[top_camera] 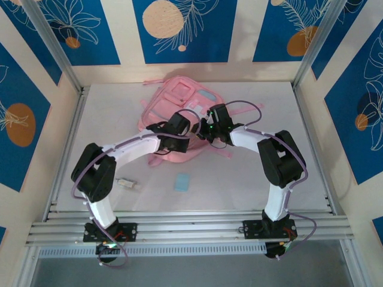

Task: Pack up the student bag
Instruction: Unzip the student bag at the top-center of the table.

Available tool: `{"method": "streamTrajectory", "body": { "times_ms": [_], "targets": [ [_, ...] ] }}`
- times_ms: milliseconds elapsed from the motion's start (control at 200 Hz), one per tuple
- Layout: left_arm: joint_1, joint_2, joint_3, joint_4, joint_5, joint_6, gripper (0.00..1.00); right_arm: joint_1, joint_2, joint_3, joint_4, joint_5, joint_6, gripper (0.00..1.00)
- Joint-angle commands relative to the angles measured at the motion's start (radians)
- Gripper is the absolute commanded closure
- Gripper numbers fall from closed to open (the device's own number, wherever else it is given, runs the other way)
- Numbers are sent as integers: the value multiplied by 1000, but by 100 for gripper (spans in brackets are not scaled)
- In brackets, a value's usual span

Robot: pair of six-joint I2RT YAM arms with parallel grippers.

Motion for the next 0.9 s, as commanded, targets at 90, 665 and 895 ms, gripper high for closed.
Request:
{"method": "streamTrajectory", "body": {
  "times_ms": [90,665,895],
  "targets": [
    [141,-61,17,-208,75,137,100,-55,-63,-14,-142,42,-113,100],
    [134,-122,-27,-73,456,99,100,-295,7,320,-437,27,-309,90],
    [86,-26,47,19,503,44,100,-264,-239,121,-434,28,-260,45]
  ]
}}
